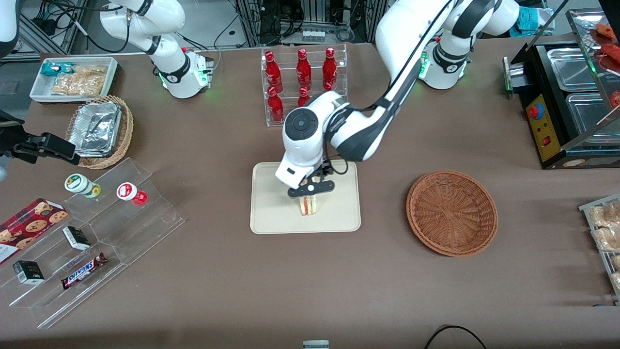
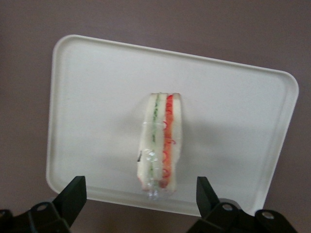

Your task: Place sandwich from basket to tray

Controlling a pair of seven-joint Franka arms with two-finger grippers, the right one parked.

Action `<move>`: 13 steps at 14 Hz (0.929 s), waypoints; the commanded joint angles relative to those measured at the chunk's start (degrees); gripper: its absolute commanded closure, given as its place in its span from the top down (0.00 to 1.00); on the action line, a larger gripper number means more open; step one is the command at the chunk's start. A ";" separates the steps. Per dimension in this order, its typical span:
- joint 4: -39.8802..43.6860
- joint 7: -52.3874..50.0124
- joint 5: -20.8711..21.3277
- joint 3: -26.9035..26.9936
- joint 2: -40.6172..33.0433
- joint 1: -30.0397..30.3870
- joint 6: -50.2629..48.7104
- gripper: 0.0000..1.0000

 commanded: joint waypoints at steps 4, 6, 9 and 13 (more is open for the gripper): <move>-12.09 3.34 0.52 2.11 -13.37 6.74 -7.39 1.00; -18.07 9.23 0.52 2.11 -18.20 11.14 -7.48 1.00; -26.77 18.54 0.52 2.02 -26.55 17.55 -7.57 1.00; -30.31 30.24 0.26 2.02 -33.16 25.64 -13.79 1.00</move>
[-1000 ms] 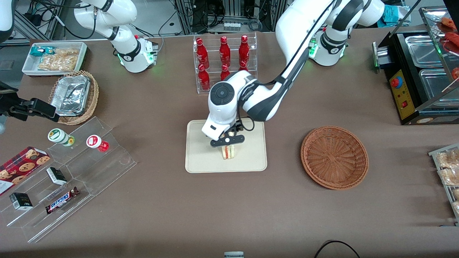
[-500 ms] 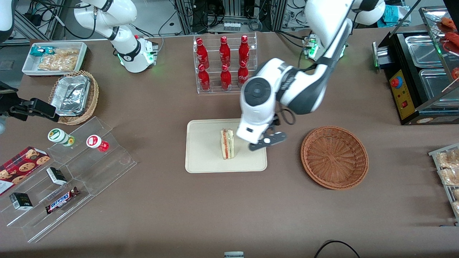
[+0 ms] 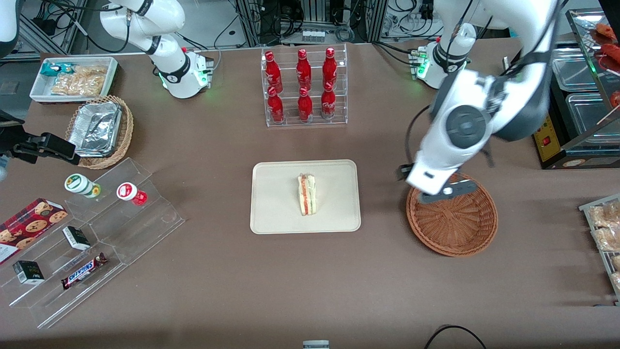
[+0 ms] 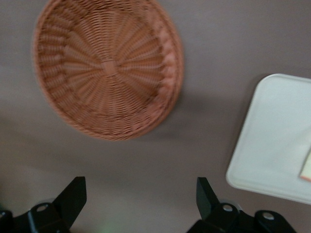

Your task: Place sandwich from basket to tray

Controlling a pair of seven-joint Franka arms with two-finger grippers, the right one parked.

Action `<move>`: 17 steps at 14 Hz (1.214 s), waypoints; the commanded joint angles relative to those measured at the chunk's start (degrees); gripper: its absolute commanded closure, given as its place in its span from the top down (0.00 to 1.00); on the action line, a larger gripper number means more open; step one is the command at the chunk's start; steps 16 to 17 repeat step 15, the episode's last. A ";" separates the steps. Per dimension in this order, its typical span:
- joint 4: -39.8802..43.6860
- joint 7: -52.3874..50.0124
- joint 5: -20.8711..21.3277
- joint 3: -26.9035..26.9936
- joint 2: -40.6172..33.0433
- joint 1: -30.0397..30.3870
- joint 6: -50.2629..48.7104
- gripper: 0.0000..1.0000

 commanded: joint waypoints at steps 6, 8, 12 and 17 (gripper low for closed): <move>-1.38 16.82 0.02 -5.89 -10.89 17.47 -10.64 1.00; -1.03 17.27 0.10 -8.11 -12.64 21.18 -10.64 1.00; 3.54 17.36 0.28 -7.24 -13.97 22.69 -12.84 1.00; 6.69 17.36 0.10 -4.60 -12.05 22.16 -11.79 1.00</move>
